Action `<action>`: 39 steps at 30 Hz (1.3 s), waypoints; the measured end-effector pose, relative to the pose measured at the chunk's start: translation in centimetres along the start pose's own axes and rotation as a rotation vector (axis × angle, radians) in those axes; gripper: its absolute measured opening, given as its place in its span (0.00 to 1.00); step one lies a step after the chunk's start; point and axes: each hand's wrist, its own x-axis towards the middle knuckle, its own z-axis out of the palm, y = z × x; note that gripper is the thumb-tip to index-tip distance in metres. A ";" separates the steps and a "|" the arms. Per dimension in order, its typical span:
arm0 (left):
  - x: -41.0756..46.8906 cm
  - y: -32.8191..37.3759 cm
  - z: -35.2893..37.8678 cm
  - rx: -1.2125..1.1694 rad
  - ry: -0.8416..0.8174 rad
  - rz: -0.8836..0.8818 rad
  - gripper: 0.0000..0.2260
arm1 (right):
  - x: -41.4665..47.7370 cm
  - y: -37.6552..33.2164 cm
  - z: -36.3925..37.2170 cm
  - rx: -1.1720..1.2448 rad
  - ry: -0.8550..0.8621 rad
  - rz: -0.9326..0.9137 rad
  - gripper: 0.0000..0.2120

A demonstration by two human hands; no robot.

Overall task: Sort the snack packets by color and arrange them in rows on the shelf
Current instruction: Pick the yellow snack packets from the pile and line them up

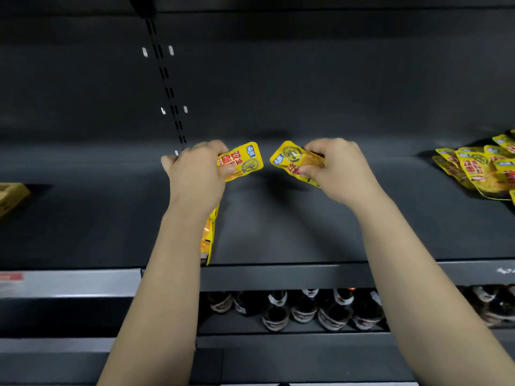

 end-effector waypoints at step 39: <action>4.7 -5.2 0.5 -0.019 -0.022 0.074 0.07 | 8.5 -3.3 13.2 0.311 -0.135 0.449 0.16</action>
